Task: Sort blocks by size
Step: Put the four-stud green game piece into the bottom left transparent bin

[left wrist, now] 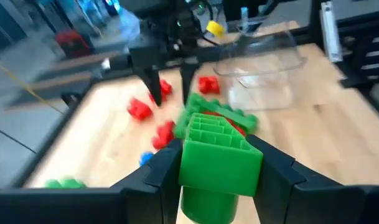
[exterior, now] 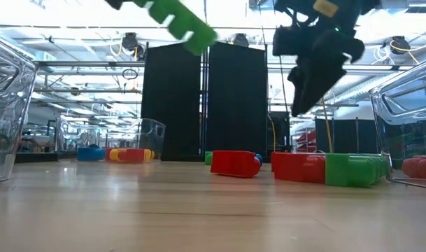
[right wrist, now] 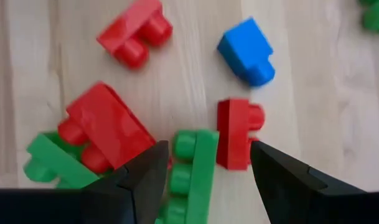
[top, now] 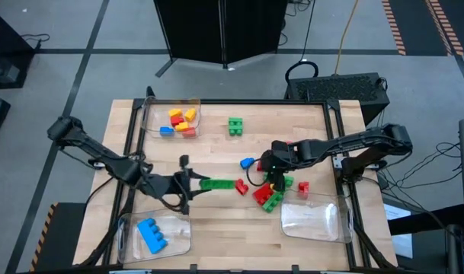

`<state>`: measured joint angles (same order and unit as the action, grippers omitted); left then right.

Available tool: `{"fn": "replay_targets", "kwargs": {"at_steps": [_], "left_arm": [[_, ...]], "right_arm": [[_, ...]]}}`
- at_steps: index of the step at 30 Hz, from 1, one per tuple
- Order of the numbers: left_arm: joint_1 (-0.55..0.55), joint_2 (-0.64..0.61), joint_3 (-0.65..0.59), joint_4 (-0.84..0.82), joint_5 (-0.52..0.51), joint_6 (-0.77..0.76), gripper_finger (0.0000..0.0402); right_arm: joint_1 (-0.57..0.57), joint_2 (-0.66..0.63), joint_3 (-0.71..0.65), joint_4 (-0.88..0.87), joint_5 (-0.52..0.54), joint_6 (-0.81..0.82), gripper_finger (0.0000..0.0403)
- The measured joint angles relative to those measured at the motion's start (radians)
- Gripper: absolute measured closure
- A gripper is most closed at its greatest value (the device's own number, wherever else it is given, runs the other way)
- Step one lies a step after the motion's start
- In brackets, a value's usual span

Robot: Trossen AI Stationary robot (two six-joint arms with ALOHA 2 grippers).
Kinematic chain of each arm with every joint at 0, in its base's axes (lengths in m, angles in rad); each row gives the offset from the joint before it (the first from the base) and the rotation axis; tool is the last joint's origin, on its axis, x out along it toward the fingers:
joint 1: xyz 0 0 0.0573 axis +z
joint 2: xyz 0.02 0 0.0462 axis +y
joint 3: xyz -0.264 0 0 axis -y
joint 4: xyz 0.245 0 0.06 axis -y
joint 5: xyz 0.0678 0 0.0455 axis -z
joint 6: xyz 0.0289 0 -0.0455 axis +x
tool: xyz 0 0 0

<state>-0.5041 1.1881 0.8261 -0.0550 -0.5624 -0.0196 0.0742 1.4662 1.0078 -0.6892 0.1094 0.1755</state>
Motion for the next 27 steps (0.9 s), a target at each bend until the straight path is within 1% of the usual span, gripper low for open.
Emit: {"fn": "replay_targets", "kwargs": {"at_steps": [7,9,13,17,22,27], "left_arm": [[-0.076,-0.139,0.0,-0.244,0.022,-0.324,0.0254],[-0.092,-0.171,0.0,-0.299,0.077,-0.407,0.0254],[-0.133,-0.221,0.0,-0.367,0.246,-0.54,0.0254],[-0.18,-0.249,0.0,-0.422,0.355,-0.698,0.0254],[-0.222,-0.262,0.0,-0.543,0.448,-0.888,0.0254],[-0.272,-0.247,-0.001,-0.671,0.46,-1.056,0.0254]], "right_arm": [[0.0,0.0,-0.058,-0.014,0.0,0.023,0.0188],[0.0,0.0,-0.065,-0.021,0.0,0.027,0.0188],[0.0,0.0,-0.067,-0.025,-0.001,0.046,0.0188],[-0.001,0.0,-0.067,-0.033,-0.006,0.049,0.0188],[-0.001,0.0,-0.067,-0.035,-0.037,0.049,0.0188],[-0.001,0.0,-0.067,-0.053,-0.037,0.056,0.0188]]}}
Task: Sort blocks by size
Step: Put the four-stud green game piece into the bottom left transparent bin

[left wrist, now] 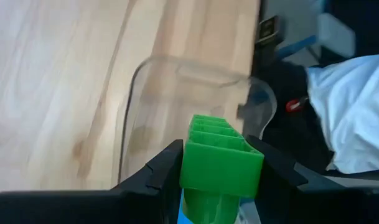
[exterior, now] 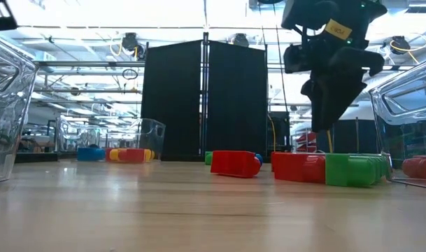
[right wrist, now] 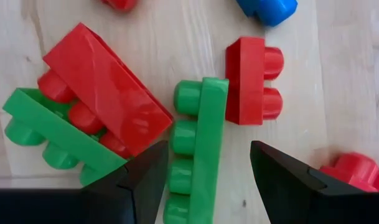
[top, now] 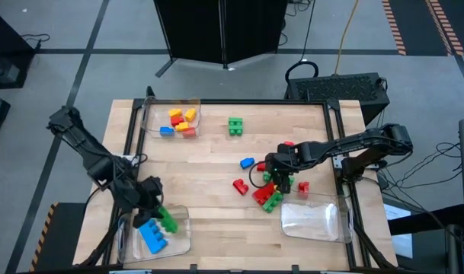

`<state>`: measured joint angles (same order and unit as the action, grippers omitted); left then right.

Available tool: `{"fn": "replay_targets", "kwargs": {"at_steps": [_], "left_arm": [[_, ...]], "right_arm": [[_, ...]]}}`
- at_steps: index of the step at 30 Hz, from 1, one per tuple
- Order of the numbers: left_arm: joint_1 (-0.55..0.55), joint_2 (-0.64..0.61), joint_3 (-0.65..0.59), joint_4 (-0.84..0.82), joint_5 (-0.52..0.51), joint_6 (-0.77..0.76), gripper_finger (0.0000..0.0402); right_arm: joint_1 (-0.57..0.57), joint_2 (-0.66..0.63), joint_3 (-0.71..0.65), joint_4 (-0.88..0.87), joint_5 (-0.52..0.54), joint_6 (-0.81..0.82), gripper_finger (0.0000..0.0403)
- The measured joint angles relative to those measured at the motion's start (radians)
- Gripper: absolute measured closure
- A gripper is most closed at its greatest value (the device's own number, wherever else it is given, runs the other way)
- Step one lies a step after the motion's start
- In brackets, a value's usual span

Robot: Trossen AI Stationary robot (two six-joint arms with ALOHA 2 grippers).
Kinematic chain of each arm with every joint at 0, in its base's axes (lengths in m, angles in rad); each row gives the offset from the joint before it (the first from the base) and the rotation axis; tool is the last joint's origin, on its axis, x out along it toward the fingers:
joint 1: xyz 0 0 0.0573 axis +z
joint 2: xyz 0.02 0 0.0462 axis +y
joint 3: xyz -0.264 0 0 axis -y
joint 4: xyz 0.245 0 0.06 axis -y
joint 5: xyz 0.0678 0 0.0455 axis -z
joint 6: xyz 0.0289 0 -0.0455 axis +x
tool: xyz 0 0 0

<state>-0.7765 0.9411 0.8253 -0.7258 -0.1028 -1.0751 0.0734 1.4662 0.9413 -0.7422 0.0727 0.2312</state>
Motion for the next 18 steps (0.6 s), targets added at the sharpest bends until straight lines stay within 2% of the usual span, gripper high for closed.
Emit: {"fn": "replay_targets", "kwargs": {"at_steps": [11,18], "left_arm": [[-0.073,0.108,-0.001,0.011,-0.002,-0.14,0.0253],[-0.083,0.214,-0.001,0.002,-0.007,-0.143,0.0228]], "right_arm": [[-0.002,0.0,0.0,-0.006,0.005,-0.019,0.0188],[-0.004,0.0,0.0,0.021,0.005,-0.018,0.0188]]}}
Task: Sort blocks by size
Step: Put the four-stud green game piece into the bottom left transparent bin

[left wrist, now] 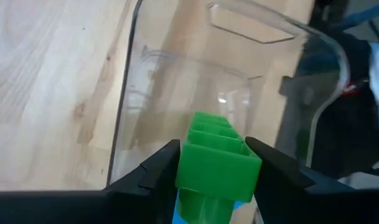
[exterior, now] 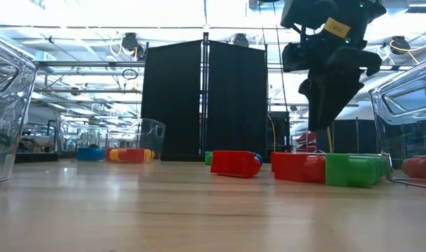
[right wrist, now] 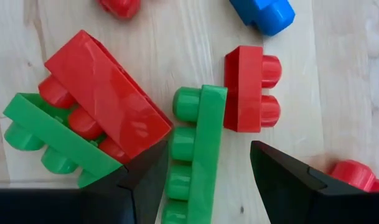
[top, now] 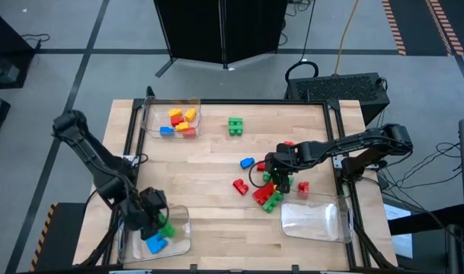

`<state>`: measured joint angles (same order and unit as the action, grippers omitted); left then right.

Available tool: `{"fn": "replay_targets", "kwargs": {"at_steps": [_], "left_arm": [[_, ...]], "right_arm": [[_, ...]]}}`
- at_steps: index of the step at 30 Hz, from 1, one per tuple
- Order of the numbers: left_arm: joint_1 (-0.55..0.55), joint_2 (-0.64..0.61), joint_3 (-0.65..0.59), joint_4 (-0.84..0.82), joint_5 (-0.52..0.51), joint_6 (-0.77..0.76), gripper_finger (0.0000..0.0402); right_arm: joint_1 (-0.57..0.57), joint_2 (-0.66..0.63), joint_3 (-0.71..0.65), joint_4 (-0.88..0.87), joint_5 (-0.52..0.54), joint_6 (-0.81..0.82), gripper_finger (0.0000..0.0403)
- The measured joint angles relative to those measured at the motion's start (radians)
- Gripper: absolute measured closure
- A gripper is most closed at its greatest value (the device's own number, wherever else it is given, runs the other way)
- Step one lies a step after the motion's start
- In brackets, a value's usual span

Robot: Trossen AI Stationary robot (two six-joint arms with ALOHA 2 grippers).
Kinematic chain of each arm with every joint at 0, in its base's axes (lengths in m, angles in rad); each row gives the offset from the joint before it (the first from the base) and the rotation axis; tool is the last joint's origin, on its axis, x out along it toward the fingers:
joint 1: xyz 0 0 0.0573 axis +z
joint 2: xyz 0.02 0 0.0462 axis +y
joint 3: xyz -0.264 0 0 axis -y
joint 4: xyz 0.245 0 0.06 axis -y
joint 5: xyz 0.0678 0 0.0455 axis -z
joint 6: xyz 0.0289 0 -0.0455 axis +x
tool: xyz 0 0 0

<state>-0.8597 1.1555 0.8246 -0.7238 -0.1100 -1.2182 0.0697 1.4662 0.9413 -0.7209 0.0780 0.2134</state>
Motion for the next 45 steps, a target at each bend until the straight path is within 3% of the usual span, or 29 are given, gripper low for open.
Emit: {"fn": "replay_targets", "kwargs": {"at_steps": [16,22,26,36,45], "left_arm": [[0.0,0.057,0.0,-0.009,0.001,-0.003,0.0123],[0.001,0.057,0.0,-0.045,-0.003,0.028,0.0121],[0.001,0.057,0.0,-0.056,-0.003,0.028,0.0121],[0.001,0.036,0.0,-0.056,-0.053,0.029,0.012],[0.001,-0.043,0.0,-0.054,-0.117,0.028,0.012]], "right_arm": [[-0.028,0.094,0.001,-0.017,0.002,-0.014,0.0188],[-0.052,0.162,0.007,-0.023,-0.027,-0.011,0.0188],[-0.056,0.182,0.006,-0.011,0.008,-0.016,0.0188],[-0.055,0.164,0.003,-0.031,0.046,0.01,0.0188],[-0.069,0.18,0.003,-0.044,0.026,-0.066,0.0188]]}}
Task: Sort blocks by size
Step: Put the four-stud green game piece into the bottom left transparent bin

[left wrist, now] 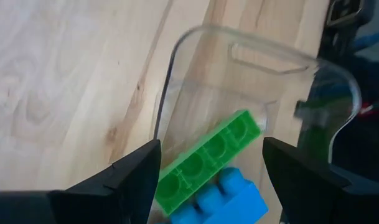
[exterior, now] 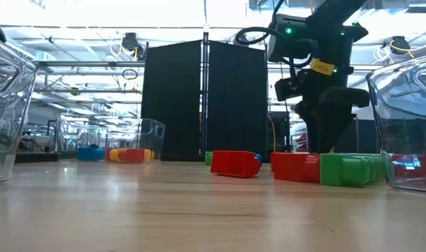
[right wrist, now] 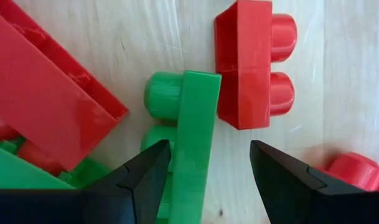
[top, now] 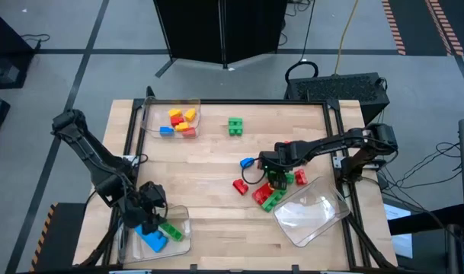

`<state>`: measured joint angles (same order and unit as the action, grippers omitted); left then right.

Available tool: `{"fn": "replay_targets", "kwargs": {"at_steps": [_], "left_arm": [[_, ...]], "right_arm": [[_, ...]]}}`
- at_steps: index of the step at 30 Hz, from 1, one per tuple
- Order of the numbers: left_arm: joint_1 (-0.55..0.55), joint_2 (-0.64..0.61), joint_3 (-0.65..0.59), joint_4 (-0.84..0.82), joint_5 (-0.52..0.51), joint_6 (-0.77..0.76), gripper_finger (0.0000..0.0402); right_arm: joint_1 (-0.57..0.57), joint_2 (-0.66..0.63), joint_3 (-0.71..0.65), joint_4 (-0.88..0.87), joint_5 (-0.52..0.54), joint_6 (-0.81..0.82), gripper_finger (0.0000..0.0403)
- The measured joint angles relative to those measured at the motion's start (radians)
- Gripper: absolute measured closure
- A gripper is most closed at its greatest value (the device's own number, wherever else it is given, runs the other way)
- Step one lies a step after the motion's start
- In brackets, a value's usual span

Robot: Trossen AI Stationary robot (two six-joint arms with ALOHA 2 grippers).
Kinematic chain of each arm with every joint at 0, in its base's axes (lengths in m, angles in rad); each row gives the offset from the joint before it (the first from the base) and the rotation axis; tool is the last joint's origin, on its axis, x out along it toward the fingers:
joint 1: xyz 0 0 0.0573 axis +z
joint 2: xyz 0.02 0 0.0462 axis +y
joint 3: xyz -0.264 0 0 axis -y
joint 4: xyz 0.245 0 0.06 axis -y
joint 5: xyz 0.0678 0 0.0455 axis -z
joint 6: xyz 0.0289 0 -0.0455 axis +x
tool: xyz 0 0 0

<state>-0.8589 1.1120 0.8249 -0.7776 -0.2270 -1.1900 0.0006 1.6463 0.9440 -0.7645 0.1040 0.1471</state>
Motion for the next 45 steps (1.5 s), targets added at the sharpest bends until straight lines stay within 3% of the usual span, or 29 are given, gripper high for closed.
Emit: {"fn": "replay_targets", "kwargs": {"at_steps": [4,11,14,25,31,33,38,45], "left_arm": [[0.0,-0.046,0.0,0.0,-0.058,0.003,0.012],[0.0,-0.097,0.0,0.0,-0.15,0.027,0.012],[0.0,-0.099,0.0,0.001,-0.157,0.027,0.012],[0.0,-0.099,0.0,-0.003,-0.157,0.028,0.012],[0.0,-0.099,0.0,-0.018,-0.161,0.029,0.012],[0.0,-0.099,0.0,-0.017,-0.204,0.058,0.012],[0.007,-0.099,0.0,0.035,-0.421,0.241,0.012],[0.057,-0.091,0.001,0.09,-0.548,0.49,0.012]], "right_arm": [[-0.006,0.003,0.0,0.009,-0.007,-0.028,0.0188],[-0.043,0.003,-0.003,0.135,-0.146,-0.005,0.0188],[-0.071,0.012,-0.003,0.144,-0.191,0.074,0.0188],[-0.101,0.087,-0.001,0.243,-0.272,0.119,0.0189],[-0.1,0.082,-0.001,0.243,-0.266,0.105,0.0238],[-0.102,0.08,0.002,0.246,-0.272,0.104,0.0269],[-0.104,0.081,0.042,0.243,-0.246,0.099,0.0332],[-0.097,0.083,0.142,0.247,-0.25,0.059,0.0334]]}}
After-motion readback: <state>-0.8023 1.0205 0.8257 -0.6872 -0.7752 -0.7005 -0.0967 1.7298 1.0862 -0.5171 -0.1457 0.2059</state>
